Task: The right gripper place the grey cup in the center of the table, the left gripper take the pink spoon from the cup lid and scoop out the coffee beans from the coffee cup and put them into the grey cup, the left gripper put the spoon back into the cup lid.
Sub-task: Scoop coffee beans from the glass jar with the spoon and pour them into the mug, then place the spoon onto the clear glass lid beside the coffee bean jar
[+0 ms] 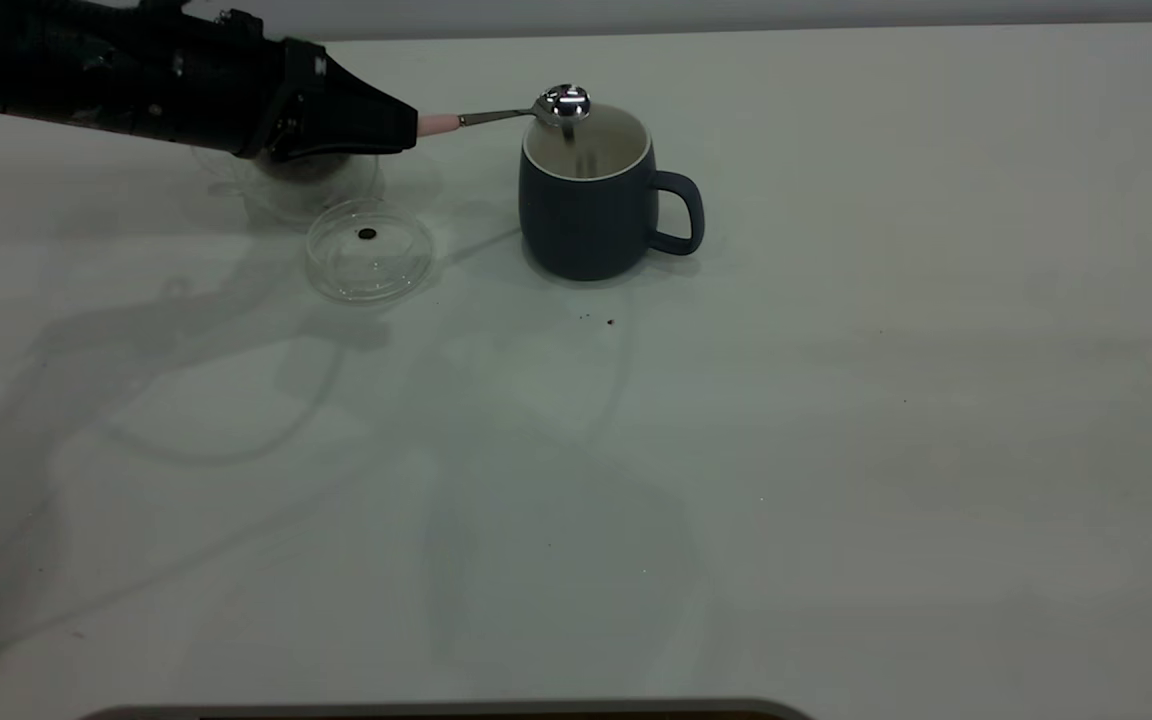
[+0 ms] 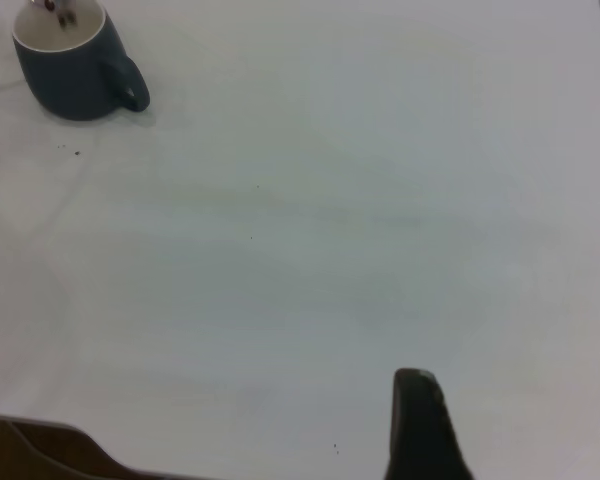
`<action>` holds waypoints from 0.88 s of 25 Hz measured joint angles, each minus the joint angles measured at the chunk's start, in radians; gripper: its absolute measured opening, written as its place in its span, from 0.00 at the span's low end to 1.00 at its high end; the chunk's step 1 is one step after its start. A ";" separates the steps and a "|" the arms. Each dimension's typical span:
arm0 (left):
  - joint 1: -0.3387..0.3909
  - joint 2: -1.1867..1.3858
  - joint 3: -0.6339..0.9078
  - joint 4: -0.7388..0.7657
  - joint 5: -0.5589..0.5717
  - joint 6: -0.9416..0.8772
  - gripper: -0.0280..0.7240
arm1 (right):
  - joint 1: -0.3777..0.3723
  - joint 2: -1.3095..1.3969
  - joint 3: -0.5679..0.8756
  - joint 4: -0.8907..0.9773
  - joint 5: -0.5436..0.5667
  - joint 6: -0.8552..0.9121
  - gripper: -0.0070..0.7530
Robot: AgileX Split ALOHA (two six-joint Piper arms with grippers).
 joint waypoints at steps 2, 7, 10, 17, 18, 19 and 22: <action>0.000 0.000 0.000 0.000 0.000 0.063 0.21 | 0.000 0.000 0.000 0.000 0.000 0.000 0.67; -0.001 -0.001 0.000 0.000 0.000 0.126 0.21 | 0.000 0.000 0.000 0.000 0.000 0.000 0.67; 0.000 -0.025 0.000 0.008 0.002 0.092 0.21 | 0.000 0.000 0.000 0.000 0.000 -0.001 0.67; 0.080 -0.212 0.000 0.267 0.055 -0.238 0.21 | 0.000 0.000 0.000 0.000 0.000 -0.001 0.67; 0.099 -0.234 0.000 0.311 0.072 -0.288 0.21 | 0.000 0.000 0.000 0.000 0.000 -0.001 0.67; 0.124 -0.249 0.000 0.347 0.087 -0.341 0.21 | 0.000 0.000 0.000 0.000 0.000 -0.001 0.67; 0.207 -0.263 0.000 0.396 0.159 -0.453 0.21 | 0.000 0.000 0.000 0.001 0.000 0.000 0.67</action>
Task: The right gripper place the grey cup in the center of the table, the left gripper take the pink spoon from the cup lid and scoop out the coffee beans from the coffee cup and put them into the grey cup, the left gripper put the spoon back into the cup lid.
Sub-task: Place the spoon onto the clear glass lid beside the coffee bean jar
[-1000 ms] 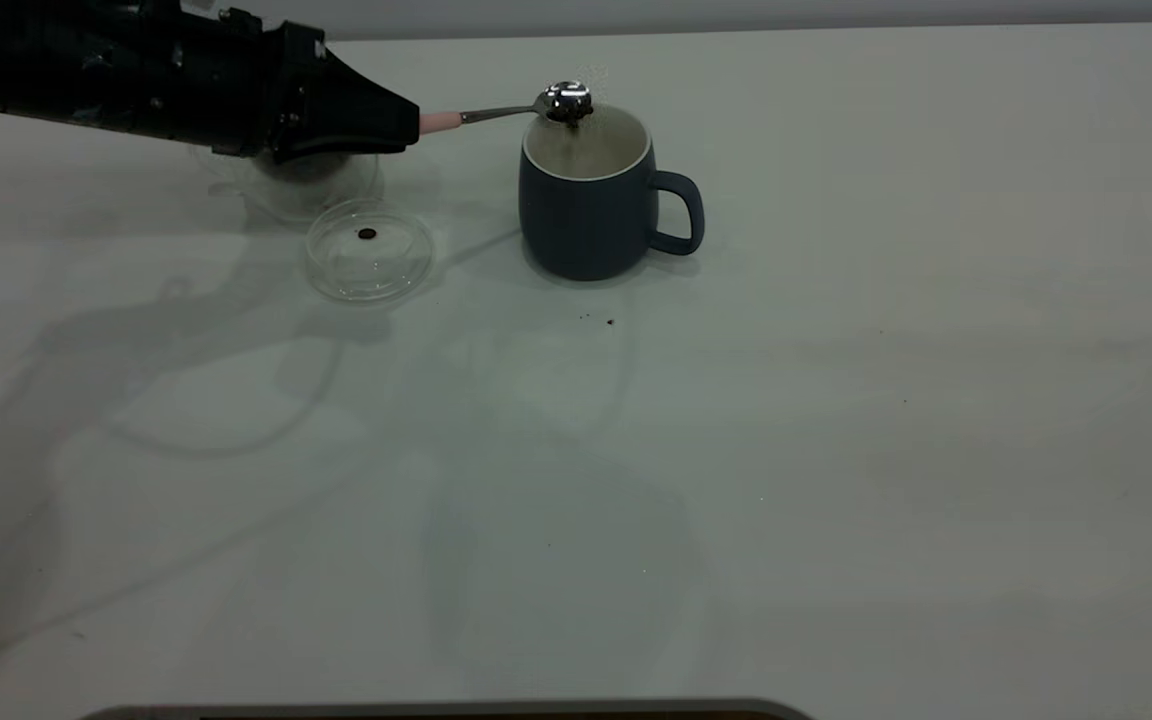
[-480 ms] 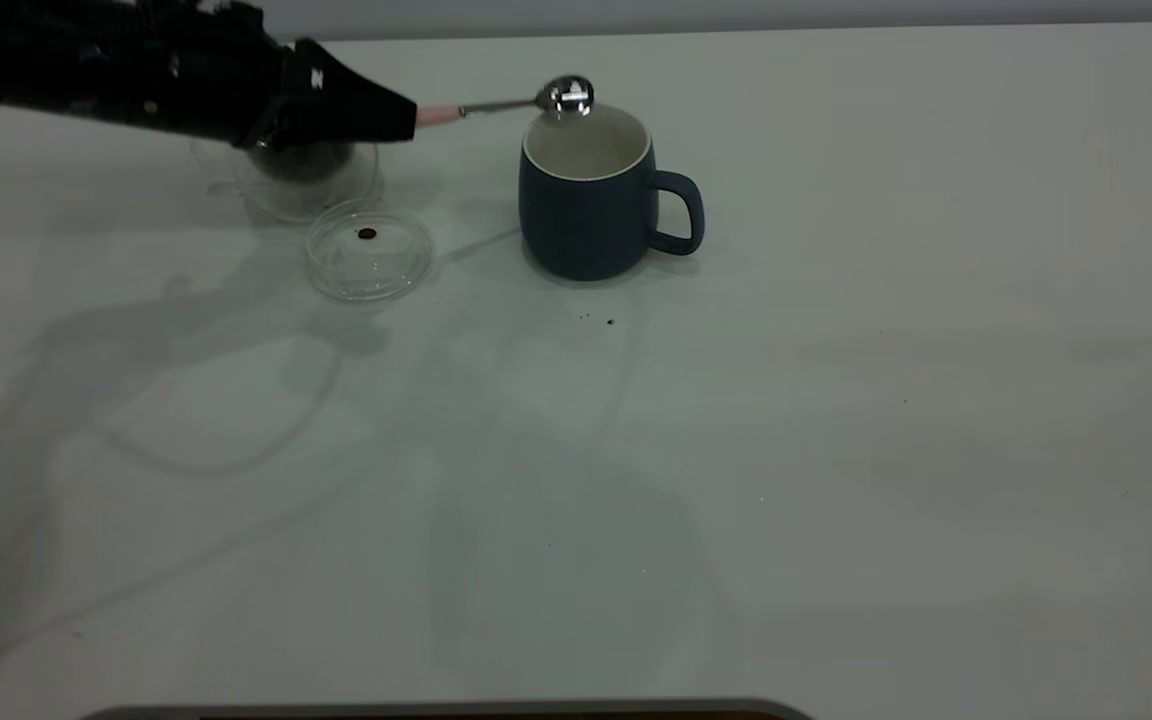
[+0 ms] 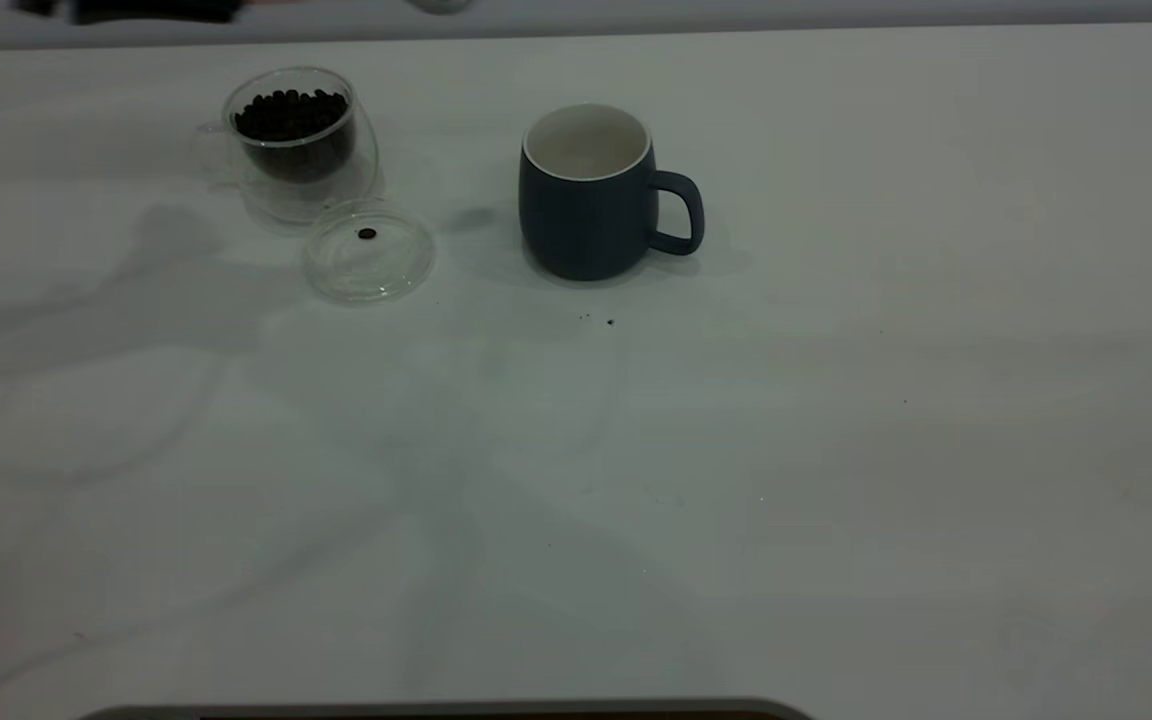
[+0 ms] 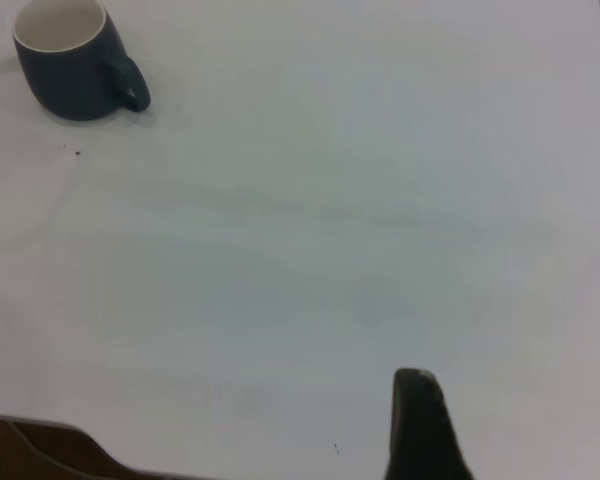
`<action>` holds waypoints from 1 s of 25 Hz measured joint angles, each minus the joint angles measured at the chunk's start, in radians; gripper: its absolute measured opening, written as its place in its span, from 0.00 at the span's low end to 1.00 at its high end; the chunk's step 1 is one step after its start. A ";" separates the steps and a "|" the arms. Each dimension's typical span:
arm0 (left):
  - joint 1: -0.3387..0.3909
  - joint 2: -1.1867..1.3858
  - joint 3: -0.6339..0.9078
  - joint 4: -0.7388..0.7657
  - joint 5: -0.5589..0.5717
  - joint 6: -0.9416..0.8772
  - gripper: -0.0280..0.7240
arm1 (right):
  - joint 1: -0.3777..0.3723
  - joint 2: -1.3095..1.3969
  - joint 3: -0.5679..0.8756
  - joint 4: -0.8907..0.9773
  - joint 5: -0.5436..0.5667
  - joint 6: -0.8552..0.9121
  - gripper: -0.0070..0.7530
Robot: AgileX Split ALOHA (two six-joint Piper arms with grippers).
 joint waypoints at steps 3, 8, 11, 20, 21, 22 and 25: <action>0.076 0.021 0.000 0.021 0.062 -0.044 0.21 | 0.000 0.000 0.000 0.000 0.000 0.000 0.67; 0.115 0.100 0.000 0.084 0.076 -0.079 0.21 | 0.000 0.000 0.000 0.001 0.000 0.000 0.67; 0.115 0.157 0.000 0.091 0.067 -0.085 0.21 | 0.000 0.000 0.000 0.001 0.000 0.000 0.67; 0.115 0.251 0.000 0.059 -0.099 -0.106 0.21 | 0.000 0.000 0.000 0.001 0.000 -0.001 0.67; 0.115 0.258 0.000 0.054 -0.110 -0.110 0.21 | 0.000 0.000 0.000 0.001 0.000 -0.001 0.67; 0.115 0.267 0.000 0.050 -0.114 -0.114 0.21 | 0.000 0.000 0.000 0.001 0.000 -0.001 0.67; 0.115 0.303 0.000 0.046 -0.114 -0.124 0.21 | 0.000 0.000 0.000 0.001 0.000 -0.001 0.67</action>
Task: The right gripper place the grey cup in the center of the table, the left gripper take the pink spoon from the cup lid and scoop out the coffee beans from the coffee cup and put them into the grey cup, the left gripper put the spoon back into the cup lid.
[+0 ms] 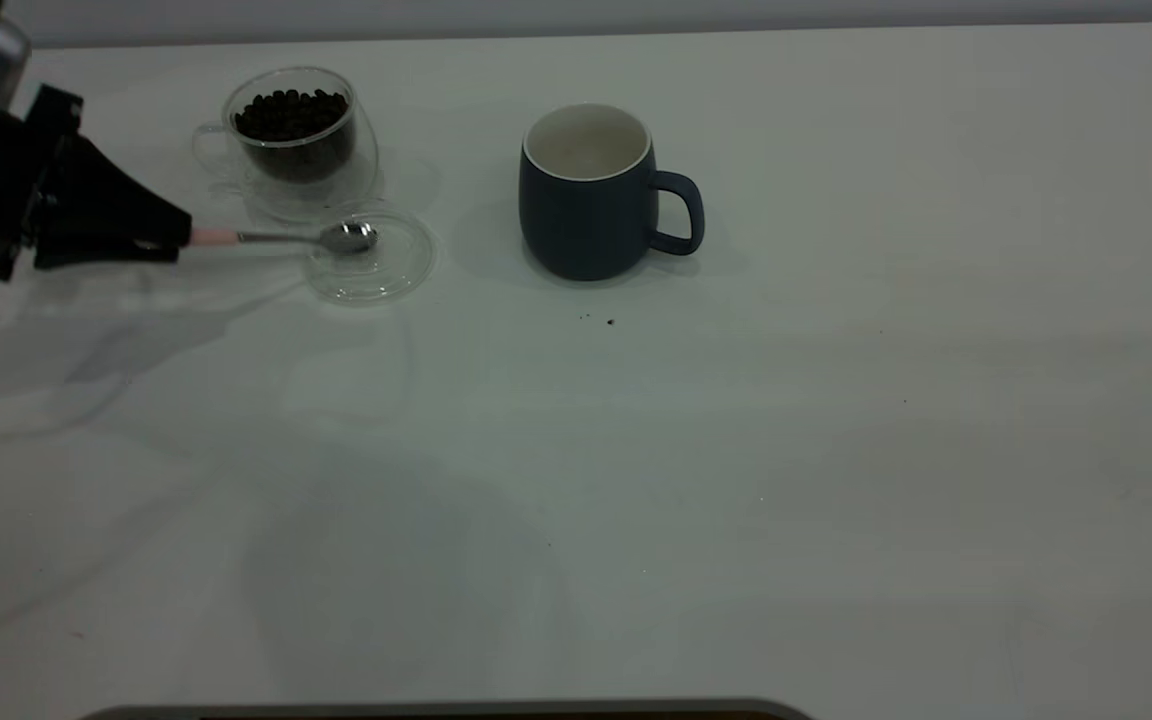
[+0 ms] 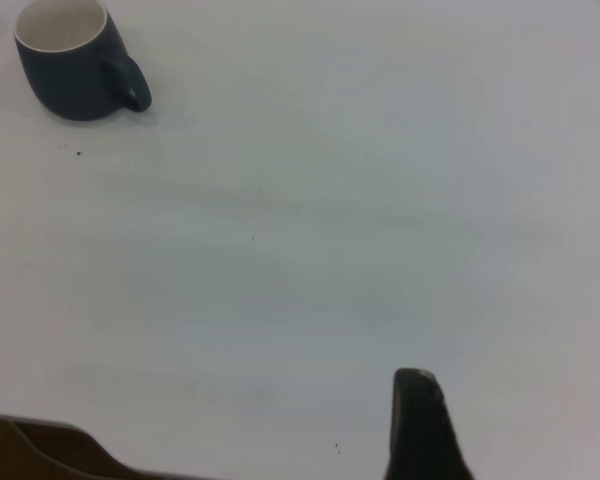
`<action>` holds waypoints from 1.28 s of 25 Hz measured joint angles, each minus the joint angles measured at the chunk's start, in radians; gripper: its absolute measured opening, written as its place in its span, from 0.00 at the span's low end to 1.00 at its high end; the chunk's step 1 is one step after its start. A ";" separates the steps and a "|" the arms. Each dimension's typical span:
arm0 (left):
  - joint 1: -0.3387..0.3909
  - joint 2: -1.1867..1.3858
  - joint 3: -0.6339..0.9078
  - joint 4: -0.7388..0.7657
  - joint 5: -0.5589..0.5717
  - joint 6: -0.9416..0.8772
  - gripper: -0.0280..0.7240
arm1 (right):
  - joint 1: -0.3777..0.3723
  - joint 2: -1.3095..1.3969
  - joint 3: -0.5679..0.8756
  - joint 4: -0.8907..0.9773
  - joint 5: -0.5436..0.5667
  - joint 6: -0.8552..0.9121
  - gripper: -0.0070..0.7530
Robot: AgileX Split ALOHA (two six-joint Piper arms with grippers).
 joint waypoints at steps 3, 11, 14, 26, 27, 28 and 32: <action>0.000 0.035 0.000 -0.006 0.001 -0.004 0.21 | 0.000 0.000 0.000 0.000 0.000 0.000 0.67; 0.000 0.060 -0.001 -0.016 0.017 -0.006 0.21 | 0.000 0.000 0.000 0.000 0.000 0.000 0.67; 0.000 0.060 -0.001 -0.018 0.017 -0.007 0.22 | 0.000 0.000 0.000 0.000 0.000 0.000 0.67; 0.001 0.059 -0.001 -0.077 0.000 -0.039 0.69 | 0.000 0.000 0.000 0.000 0.000 0.000 0.67; 0.005 0.057 -0.001 -0.075 0.001 -0.039 0.70 | 0.000 0.000 0.000 0.000 0.000 0.000 0.67; 0.011 0.051 -0.001 -0.071 0.007 -0.040 0.71 | 0.000 0.000 0.000 0.000 0.000 0.000 0.67; 0.063 -0.019 -0.001 -0.050 0.084 -0.059 0.72 | 0.000 0.000 0.000 0.000 0.000 0.000 0.67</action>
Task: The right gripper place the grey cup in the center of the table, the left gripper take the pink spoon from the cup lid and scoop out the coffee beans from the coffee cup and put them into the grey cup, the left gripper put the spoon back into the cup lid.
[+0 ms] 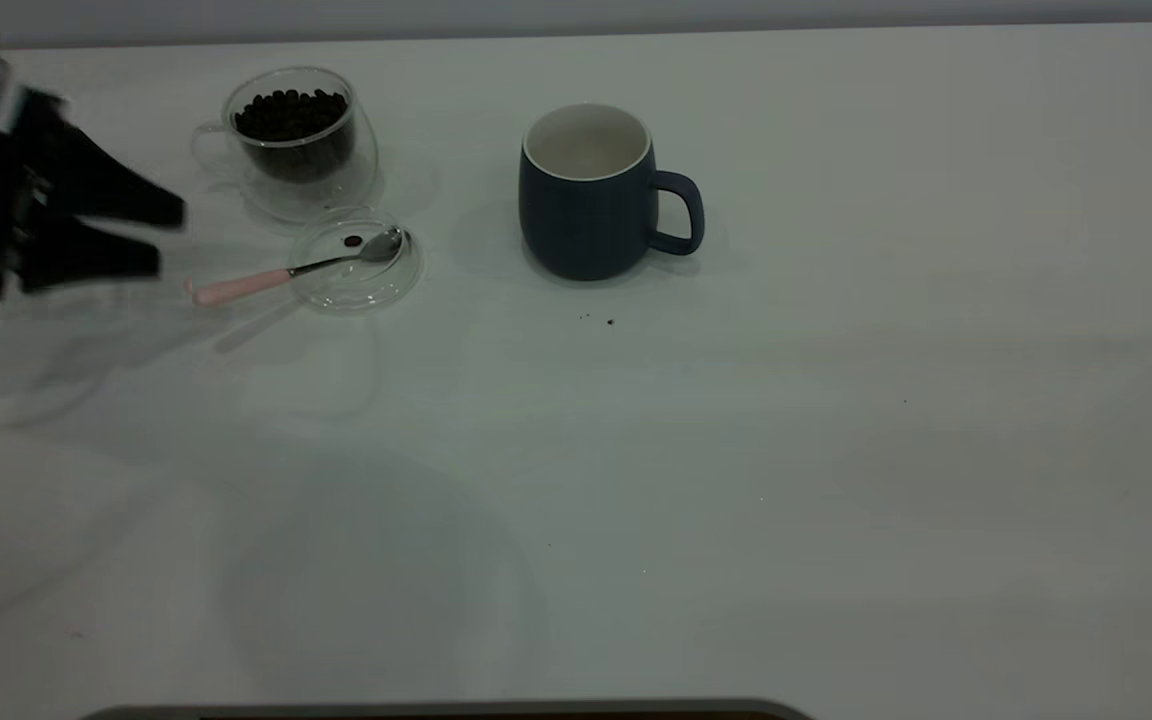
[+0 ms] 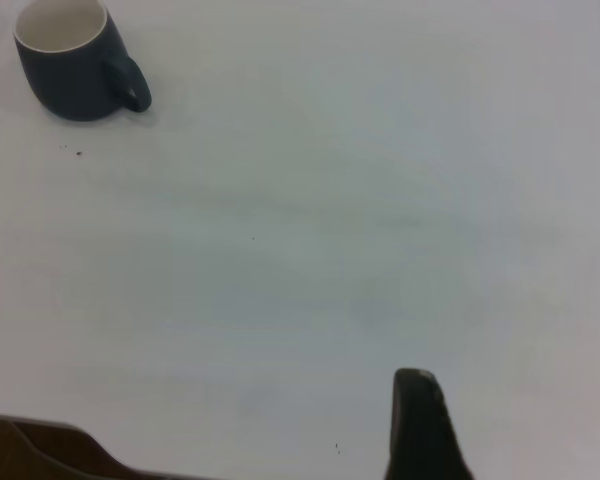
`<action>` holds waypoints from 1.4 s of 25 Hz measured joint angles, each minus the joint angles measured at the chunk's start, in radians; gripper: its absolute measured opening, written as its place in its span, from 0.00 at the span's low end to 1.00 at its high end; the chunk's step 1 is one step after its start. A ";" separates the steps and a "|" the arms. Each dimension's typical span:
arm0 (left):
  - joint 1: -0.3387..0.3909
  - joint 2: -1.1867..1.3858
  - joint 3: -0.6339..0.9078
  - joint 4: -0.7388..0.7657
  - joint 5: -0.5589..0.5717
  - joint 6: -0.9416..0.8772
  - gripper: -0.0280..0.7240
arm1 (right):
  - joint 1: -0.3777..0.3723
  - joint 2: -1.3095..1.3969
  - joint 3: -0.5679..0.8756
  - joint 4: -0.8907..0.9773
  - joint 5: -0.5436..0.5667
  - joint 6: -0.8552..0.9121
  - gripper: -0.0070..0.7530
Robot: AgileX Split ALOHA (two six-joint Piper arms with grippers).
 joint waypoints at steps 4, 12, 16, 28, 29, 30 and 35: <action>0.035 -0.127 0.000 0.005 0.148 -0.093 0.72 | 0.000 0.000 0.000 0.000 0.000 0.000 0.67; -0.009 -0.552 0.000 0.191 0.236 -0.363 0.70 | 0.000 0.000 0.000 0.001 0.000 0.000 0.67; -0.074 -0.797 0.001 0.498 0.231 -0.592 0.67 | 0.000 0.000 0.000 0.001 0.000 0.000 0.67; -0.239 -1.467 0.170 1.101 0.263 -1.036 0.66 | 0.000 0.000 0.000 0.001 0.000 0.000 0.67; -0.248 -1.518 0.202 1.105 0.263 -1.038 0.66 | 0.000 0.000 0.000 0.001 0.000 0.000 0.67; -0.258 -1.557 0.240 1.105 0.263 -1.040 0.66 | 0.000 0.000 0.000 0.001 0.000 0.000 0.67; -0.275 -1.739 0.435 1.129 0.263 -1.069 0.66 | 0.000 0.000 0.000 0.001 0.000 0.000 0.67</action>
